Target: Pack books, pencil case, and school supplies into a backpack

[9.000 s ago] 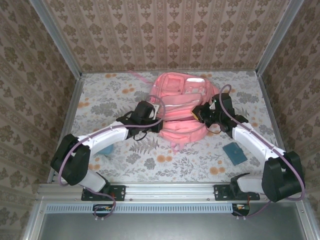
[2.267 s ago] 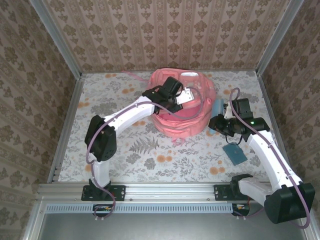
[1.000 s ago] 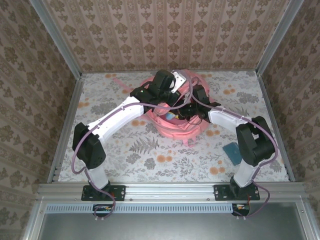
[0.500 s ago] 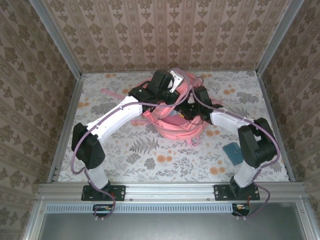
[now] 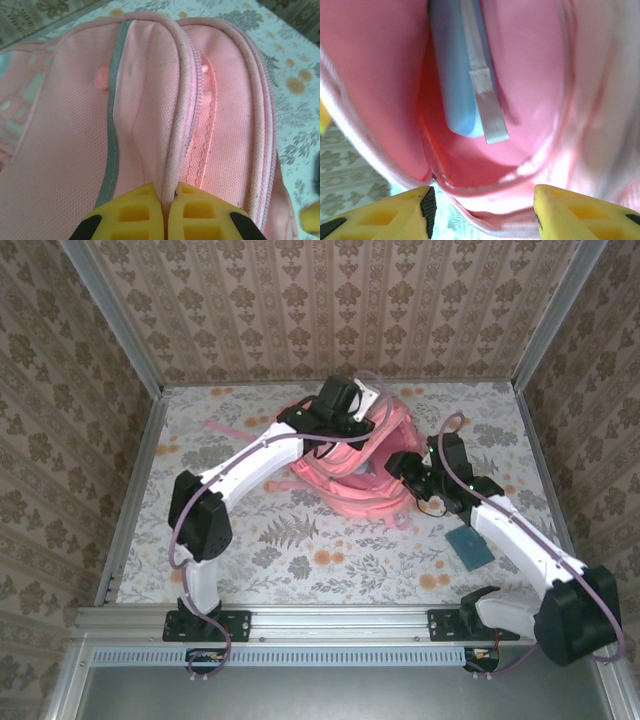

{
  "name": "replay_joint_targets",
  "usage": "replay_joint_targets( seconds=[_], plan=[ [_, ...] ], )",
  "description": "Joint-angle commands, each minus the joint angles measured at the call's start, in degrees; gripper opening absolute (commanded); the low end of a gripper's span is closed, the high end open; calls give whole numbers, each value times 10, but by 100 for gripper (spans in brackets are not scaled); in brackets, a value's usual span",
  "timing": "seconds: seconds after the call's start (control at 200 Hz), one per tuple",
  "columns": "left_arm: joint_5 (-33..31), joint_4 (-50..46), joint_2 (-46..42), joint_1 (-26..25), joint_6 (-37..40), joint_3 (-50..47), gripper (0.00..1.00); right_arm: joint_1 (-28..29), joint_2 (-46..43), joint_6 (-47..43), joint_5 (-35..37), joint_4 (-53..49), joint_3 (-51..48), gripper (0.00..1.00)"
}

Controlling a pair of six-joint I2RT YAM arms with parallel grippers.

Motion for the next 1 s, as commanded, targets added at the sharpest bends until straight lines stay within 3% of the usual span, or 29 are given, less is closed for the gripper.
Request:
replay_joint_targets(
  seconds=[0.0, 0.08, 0.125, 0.2, 0.26, 0.425, 0.57, 0.69, 0.885, 0.995],
  plan=[
    [48, 31, 29, 4, -47, 75, 4, 2, -32, -52, 87, -104, -13, 56],
    [44, 15, 37, 12, -83, 87, 40, 15, -42, -80, 110, -130, -9, 56],
    [44, 17, 27, 22, -105, 69, 55, 30, -42, -89, 130, -145, -1, 57],
    [39, 35, -8, 40, -141, 9, 71, 63, -38, -98, 160, -166, 8, 58],
    [43, 57, -47, 61, -178, -58, 77, 91, -30, -100, 177, -165, 14, 59],
    [67, 127, -140, 122, -342, -263, 75, 145, 8, -79, 189, -152, 29, 61],
    [121, 250, -155, 136, -461, -399, 57, 169, 38, -64, 177, -107, 37, 63],
    [153, 310, -124, 144, -506, -427, 46, 182, 63, -64, 170, -106, 56, 60],
    [137, 301, -90, 146, -537, -424, 50, 190, 83, -55, 161, -90, 60, 59],
    [165, 347, -70, 146, -553, -425, 43, 194, 97, -57, 161, -86, 64, 58]
  ],
)
